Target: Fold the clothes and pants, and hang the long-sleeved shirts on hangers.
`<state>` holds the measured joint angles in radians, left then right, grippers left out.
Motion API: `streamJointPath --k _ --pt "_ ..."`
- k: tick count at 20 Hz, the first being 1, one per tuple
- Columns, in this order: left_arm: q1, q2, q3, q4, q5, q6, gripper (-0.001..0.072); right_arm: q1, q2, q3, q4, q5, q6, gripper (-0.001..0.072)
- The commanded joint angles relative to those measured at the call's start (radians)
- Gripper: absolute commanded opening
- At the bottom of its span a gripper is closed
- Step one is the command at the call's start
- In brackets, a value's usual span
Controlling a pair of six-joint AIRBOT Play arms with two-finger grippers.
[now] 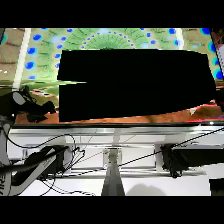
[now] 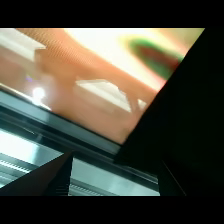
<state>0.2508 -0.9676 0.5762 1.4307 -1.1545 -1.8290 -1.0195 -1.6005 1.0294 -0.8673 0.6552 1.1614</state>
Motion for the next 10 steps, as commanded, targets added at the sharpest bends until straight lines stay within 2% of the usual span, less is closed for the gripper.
streamJointPath --k 1,4,8,10 --pt "-0.002 0.071 -0.081 -0.150 0.018 -0.046 0.0577 0.000 0.000 0.001 -0.002 -0.002 -0.005 0.0024" --pt "-0.002 0.175 -0.128 -0.215 0.034 -0.067 0.0577 0.000 0.000 0.001 -0.002 -0.001 -0.005 0.0024" --pt "-0.002 0.323 -0.270 -0.220 0.045 -0.206 0.0577 0.000 0.000 0.001 -0.002 -0.001 -0.005 0.0024" --pt "-0.002 0.355 -0.340 -0.241 0.099 -0.218 0.0577 0.000 0.000 0.001 -0.002 0.000 -0.005 0.0024"
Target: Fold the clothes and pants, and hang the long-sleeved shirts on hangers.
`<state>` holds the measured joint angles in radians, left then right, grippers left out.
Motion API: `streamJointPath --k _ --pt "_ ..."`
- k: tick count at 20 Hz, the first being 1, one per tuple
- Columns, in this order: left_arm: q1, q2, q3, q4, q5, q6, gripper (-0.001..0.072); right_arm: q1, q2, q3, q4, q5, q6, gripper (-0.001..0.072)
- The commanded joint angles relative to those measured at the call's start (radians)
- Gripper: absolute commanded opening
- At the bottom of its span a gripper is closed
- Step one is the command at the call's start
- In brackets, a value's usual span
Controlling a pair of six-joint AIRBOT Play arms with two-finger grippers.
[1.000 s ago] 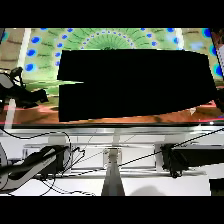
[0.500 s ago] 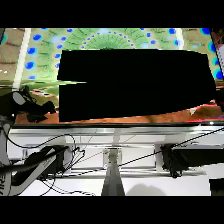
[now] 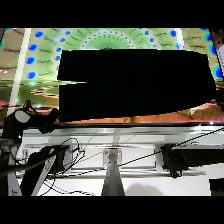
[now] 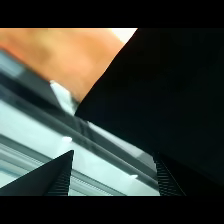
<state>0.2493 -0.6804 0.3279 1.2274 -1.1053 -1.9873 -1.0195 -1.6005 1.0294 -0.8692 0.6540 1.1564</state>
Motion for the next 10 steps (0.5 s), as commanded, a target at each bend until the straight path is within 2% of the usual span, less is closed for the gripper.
streamJointPath --k 1,3,4,5,8,9,10 --pt "0.000 0.070 -0.121 -0.050 0.089 -0.059 0.0576 0.000 0.000 0.001 0.000 0.003 0.001 0.0024" --pt "0.000 0.068 -0.163 -0.080 0.209 -0.059 0.0551 0.000 0.001 0.001 0.000 0.009 0.000 0.0024" --pt "0.000 0.068 -0.171 -0.085 0.286 -0.059 0.0482 0.000 0.004 0.001 0.000 0.012 -0.003 0.0024" --pt "0.000 0.067 -0.172 -0.085 0.354 -0.059 0.0454 0.000 0.010 0.001 0.001 0.017 -0.028 0.0024" --pt "0.000 0.026 -0.172 -0.093 0.525 -0.059 0.0454 0.000 0.037 0.001 0.000 0.033 -0.077 0.0023" --pt "0.000 -0.004 -0.172 -0.093 0.536 -0.058 0.0423 0.000 0.048 0.001 0.000 0.040 -0.078 0.0023" --pt "0.000 -0.037 -0.171 -0.101 0.545 -0.051 0.0277 0.000 0.063 0.001 0.000 0.048 -0.078 0.0024"
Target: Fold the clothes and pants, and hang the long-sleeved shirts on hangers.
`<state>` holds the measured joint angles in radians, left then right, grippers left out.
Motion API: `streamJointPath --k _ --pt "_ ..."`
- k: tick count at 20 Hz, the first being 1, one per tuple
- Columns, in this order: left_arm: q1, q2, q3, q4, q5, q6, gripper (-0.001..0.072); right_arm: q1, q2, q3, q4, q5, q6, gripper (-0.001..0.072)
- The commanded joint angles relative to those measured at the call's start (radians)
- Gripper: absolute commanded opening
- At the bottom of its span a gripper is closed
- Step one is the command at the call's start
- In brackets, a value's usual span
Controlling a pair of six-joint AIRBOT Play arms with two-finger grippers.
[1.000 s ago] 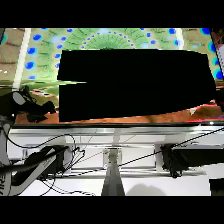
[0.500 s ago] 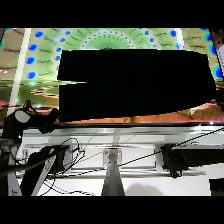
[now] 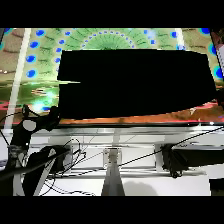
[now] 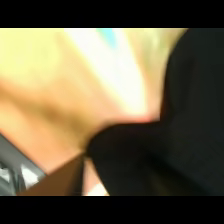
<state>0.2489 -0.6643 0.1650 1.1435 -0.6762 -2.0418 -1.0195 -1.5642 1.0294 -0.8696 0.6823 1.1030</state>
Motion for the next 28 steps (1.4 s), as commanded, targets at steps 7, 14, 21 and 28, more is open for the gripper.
streamJointPath --k 7,14,21,28 --pt "0.000 -0.082 0.144 -0.101 0.235 0.215 0.0008 0.000 0.234 0.001 -0.088 0.127 -0.024 0.0023" --pt "0.003 -0.050 0.344 -0.082 0.236 0.303 0.0007 0.000 0.465 0.001 -0.159 0.251 0.035 0.0023" --pt "0.003 -0.035 0.439 0.121 0.258 0.275 0.0002 0.000 0.626 0.001 -0.315 0.330 0.183 0.0022" --pt "-0.077 -0.571 0.843 0.082 0.265 0.274 0.0002 0.132 0.578 0.001 -0.301 0.079 0.320 0.0021"
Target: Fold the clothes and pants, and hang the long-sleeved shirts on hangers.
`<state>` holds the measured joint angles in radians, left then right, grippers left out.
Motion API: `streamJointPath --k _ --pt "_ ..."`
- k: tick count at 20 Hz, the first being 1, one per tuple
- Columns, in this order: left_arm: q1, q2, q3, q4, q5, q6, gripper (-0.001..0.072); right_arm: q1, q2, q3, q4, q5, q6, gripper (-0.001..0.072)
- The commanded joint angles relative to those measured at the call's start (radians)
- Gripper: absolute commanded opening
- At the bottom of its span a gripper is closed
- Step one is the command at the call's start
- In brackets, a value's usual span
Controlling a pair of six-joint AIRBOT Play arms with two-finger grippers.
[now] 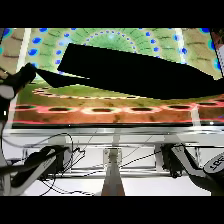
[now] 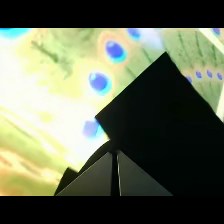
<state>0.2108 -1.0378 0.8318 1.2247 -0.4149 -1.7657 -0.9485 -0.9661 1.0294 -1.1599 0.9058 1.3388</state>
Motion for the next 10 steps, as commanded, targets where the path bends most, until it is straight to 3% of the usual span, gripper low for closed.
streamJointPath --k 1,7,10 --pt "-0.069 -0.273 0.258 0.001 0.003 -0.003 0.0003 0.093 -0.047 0.001 -0.009 -0.207 0.142 0.0021" --pt "-0.174 -0.608 0.612 -0.001 0.074 -0.005 0.0004 0.235 -0.277 0.001 0.026 -0.525 0.362 0.0022" --pt "-0.200 -0.690 0.674 -0.006 0.197 -0.046 0.0004 0.281 -0.393 0.031 0.090 -0.642 0.422 0.0022"
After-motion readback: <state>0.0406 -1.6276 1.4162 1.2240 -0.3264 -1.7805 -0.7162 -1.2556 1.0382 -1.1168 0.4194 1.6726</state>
